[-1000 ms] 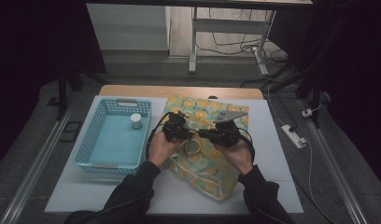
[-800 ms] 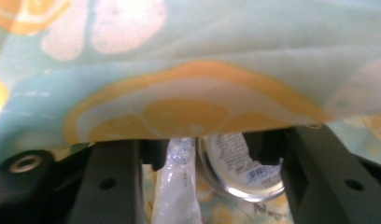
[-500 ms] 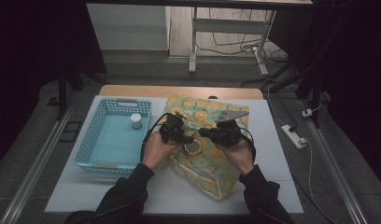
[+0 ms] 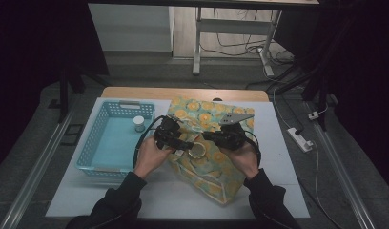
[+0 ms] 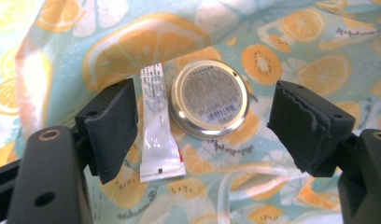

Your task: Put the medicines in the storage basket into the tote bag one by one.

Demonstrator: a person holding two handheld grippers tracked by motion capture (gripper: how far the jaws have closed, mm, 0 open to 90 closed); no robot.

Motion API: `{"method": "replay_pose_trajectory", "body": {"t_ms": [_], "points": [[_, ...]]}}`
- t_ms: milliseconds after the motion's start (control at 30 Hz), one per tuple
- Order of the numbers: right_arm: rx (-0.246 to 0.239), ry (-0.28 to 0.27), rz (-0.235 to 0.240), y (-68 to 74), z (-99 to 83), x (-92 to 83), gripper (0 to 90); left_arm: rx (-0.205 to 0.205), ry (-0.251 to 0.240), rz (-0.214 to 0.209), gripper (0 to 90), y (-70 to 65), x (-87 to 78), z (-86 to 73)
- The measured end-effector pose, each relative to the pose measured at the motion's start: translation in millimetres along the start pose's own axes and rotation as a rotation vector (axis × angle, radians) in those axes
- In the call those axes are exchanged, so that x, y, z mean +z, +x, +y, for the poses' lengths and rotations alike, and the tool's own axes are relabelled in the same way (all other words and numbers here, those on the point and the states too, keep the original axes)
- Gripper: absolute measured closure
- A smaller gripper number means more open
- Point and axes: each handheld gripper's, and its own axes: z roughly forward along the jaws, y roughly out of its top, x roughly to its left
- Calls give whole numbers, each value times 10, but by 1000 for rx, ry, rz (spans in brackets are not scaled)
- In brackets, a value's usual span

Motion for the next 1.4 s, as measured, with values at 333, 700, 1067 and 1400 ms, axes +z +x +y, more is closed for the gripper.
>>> {"method": "replay_pose_trajectory", "body": {"t_ms": [333,700,1067,1400], "points": [[1,0,0,5,3,-5,900,-4,-23,-11,96,112,-228,-125],[0,0,1,1,-4,4,900,2,-52,13,0,317,-475,-288],[3,4,-1,-9,-13,10,900,-31,-106,89,0,613,-777,-443],[7,3,-1,-22,-16,3,900,-90,-95,153,0,968,-881,-511]]}}
